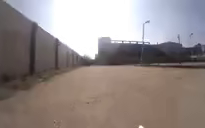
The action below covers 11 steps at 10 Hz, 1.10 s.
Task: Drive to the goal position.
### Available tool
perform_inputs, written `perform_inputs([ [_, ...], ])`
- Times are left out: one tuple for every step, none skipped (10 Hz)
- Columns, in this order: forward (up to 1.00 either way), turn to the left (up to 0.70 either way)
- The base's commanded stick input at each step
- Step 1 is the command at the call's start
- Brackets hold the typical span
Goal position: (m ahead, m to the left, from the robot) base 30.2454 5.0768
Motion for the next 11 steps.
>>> perform_inputs([
  [1.0, 0.0],
  [1.0, 0.0],
  [1.0, 0.0],
  [1.0, 0.0],
  [1.0, 0.0],
  [1.0, 0.0],
  [1.0, 0.0],
  [1.0, 0.0],
  [1.0, 0.0],
  [1.0, 0.0],
  [1.0, 0.05],
])
